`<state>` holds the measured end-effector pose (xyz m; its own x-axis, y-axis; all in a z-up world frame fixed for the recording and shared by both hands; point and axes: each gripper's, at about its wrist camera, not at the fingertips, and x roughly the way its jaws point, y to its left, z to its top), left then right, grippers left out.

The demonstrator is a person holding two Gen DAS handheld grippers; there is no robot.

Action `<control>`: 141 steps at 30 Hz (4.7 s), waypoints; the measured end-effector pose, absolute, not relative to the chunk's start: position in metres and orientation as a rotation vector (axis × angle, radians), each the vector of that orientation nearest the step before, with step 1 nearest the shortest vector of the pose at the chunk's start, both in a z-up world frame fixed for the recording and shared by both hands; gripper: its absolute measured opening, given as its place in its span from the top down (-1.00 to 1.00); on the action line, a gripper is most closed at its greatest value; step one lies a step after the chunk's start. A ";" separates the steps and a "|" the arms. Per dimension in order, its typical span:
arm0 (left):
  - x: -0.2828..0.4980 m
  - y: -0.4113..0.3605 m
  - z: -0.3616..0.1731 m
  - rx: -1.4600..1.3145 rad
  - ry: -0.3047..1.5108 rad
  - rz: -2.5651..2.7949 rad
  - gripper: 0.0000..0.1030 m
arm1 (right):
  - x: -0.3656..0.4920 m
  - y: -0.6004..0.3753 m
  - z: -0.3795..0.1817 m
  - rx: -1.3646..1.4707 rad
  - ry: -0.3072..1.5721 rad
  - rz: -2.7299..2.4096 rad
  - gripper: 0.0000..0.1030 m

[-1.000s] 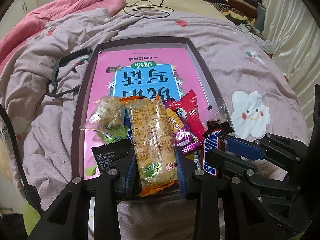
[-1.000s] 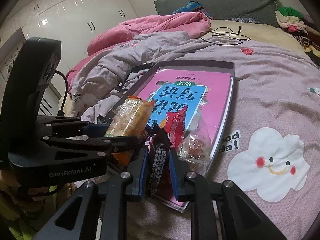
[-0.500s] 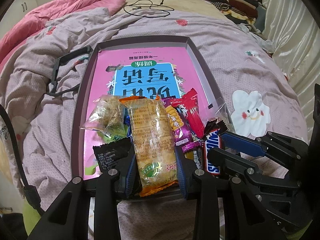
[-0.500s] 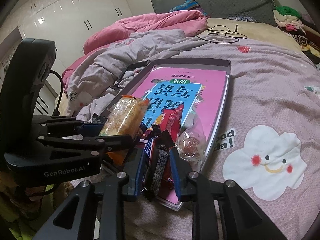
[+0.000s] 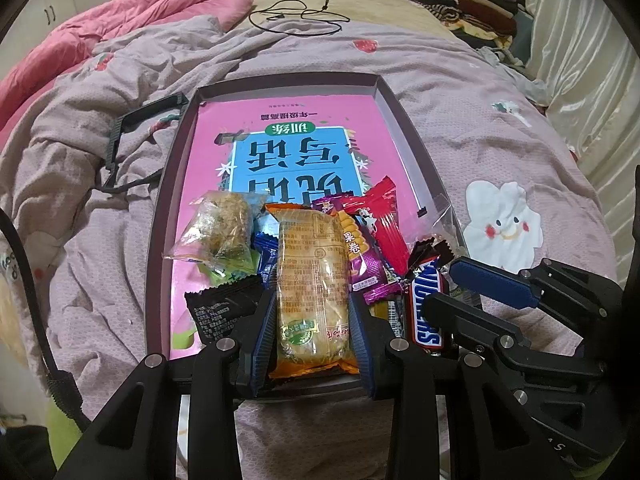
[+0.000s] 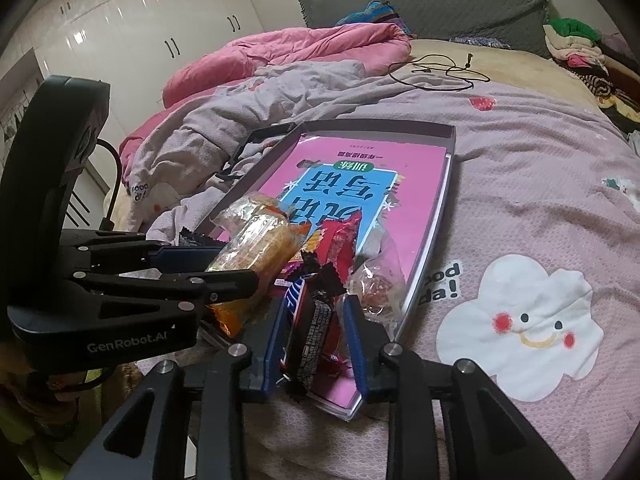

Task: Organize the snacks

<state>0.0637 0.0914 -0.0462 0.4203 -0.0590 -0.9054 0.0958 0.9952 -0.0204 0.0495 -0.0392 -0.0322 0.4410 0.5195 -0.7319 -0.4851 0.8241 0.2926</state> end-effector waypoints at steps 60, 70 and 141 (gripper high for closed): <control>0.023 0.124 0.011 -0.002 0.971 -0.001 -0.52 | 0.005 -0.032 0.034 -0.068 0.701 0.410 -0.45; 0.000 0.123 0.019 0.016 0.948 -0.011 -0.52 | -0.009 -0.034 0.042 -0.069 0.698 0.372 -0.56; -0.057 0.135 0.016 0.040 0.950 0.087 -0.55 | -0.065 -0.055 0.019 -0.066 0.849 0.169 -0.95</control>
